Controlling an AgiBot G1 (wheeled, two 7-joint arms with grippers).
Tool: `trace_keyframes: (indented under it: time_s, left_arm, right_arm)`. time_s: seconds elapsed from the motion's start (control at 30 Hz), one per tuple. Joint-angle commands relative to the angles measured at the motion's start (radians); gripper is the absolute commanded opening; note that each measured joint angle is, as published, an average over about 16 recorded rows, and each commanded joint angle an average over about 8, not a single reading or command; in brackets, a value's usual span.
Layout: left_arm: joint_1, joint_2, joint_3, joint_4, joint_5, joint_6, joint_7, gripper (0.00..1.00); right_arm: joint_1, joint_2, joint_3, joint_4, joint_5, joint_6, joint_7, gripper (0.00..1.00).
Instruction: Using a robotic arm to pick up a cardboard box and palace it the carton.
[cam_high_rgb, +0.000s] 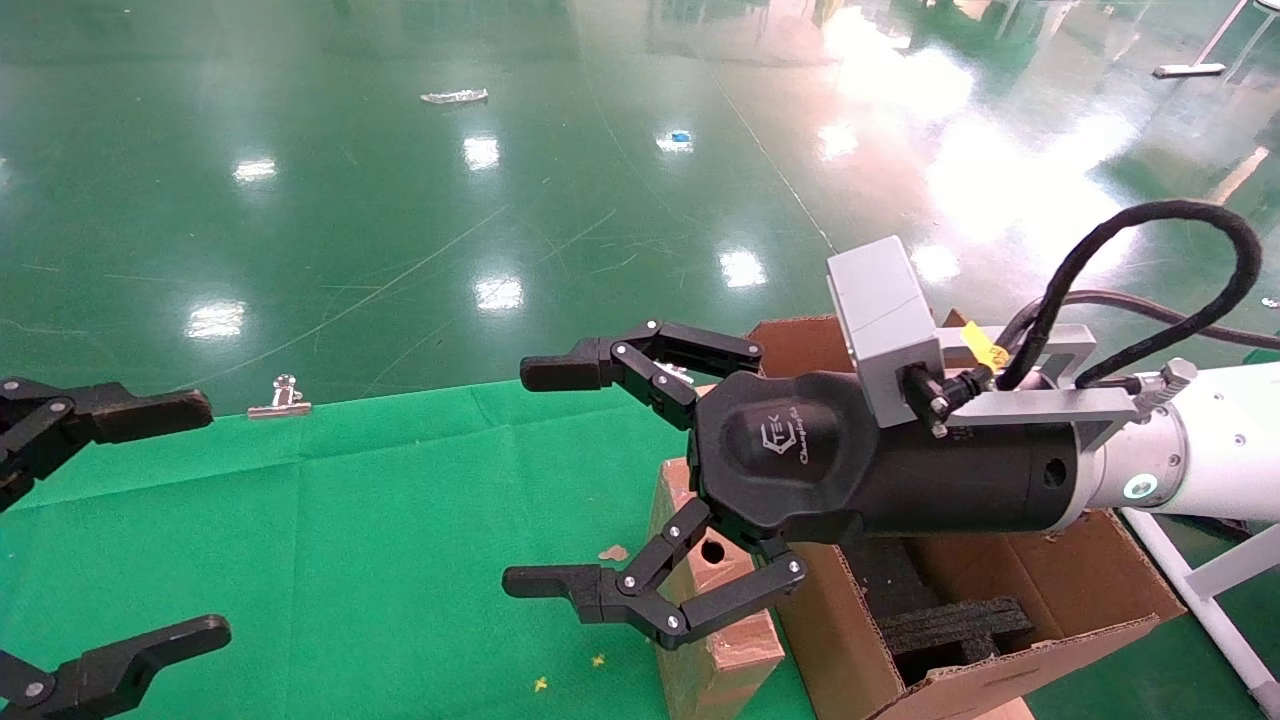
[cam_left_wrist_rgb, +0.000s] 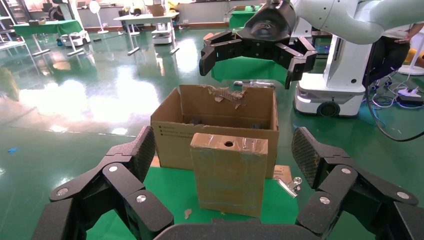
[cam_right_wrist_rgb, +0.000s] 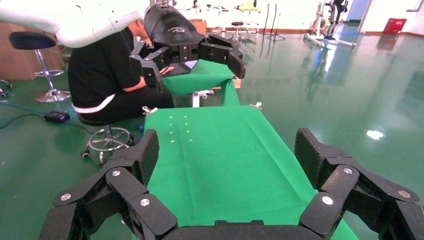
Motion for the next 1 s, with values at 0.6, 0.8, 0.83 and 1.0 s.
trace_keyframes:
  time_s: [0.6, 0.8, 0.83, 1.0]
  left_arm:
    - [0.0, 0.0, 0.001, 0.001, 0.0, 0.0, 0.001, 1.0]
    - [-0.001, 0.0, 0.001, 0.001, -0.001, 0.0, 0.001, 1.0]
    - [-0.001, 0.0, 0.001, 0.001, -0.001, 0.0, 0.001, 1.0]
    - [-0.001, 0.0, 0.002, 0.001, -0.001, 0.0, 0.001, 1.0]
  right_arm:
    - [0.039, -0.045, -0.086, 0.038, -0.112, 0.01, 0.081, 1.0]
    - [0.125, -0.101, -0.215, 0.064, -0.318, -0.011, 0.185, 1.0]
    - [0.146, -0.111, -0.236, 0.065, -0.355, -0.017, 0.201, 1.0]
    - [0.282, -0.159, -0.352, 0.07, -0.556, -0.055, 0.265, 1.0]
